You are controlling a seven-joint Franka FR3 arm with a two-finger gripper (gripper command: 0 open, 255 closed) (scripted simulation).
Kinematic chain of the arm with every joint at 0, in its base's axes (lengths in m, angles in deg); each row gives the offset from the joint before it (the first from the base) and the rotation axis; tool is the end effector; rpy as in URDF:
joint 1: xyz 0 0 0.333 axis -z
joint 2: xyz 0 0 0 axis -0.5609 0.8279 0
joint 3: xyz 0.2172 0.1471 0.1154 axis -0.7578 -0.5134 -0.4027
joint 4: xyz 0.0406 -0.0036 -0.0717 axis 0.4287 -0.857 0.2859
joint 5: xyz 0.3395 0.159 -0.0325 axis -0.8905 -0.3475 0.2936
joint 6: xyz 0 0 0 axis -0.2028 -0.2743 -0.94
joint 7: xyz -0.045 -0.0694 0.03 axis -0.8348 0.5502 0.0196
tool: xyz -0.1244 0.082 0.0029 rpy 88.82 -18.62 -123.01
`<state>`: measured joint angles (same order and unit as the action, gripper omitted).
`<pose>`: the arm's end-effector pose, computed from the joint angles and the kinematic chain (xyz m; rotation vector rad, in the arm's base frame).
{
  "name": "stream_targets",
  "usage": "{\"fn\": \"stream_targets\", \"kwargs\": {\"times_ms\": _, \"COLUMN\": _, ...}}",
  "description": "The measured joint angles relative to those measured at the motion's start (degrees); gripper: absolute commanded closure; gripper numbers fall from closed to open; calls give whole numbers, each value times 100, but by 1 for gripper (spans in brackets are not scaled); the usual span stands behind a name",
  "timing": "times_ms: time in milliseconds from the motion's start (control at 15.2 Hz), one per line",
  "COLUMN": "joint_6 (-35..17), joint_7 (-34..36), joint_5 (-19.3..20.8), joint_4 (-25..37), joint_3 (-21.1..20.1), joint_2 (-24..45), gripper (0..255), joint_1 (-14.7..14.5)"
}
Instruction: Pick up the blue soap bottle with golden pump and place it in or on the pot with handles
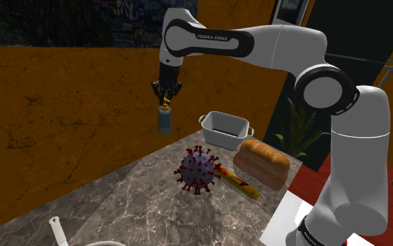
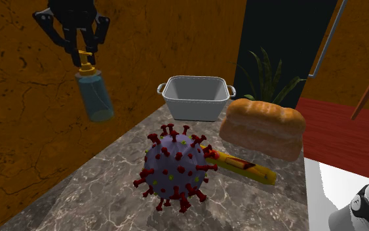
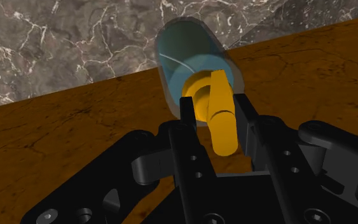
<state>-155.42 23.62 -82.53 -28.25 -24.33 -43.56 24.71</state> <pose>0.6396 0.1643 0.4864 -3.0698 0.1965 -0.1324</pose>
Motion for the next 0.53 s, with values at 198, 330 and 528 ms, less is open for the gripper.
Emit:
{"fn": "stream_targets", "kwargs": {"times_ms": 198, "joint_6": 260, "joint_7": 7, "joint_5": 7, "joint_4": 326, "joint_3": -1, "joint_2": 66, "gripper": 255, "joint_1": -11}}
{"fn": "stream_targets", "kwargs": {"times_ms": 330, "joint_6": 443, "joint_7": 12, "joint_5": 14, "joint_4": 569, "joint_3": -1, "joint_2": 126, "gripper": 255, "joint_1": -20}}
{"fn": "stream_targets", "kwargs": {"times_ms": 528, "joint_6": 734, "joint_7": 16, "joint_5": 25, "joint_4": 965, "joint_3": 0, "joint_2": 231, "gripper": 255, "joint_1": -34}}
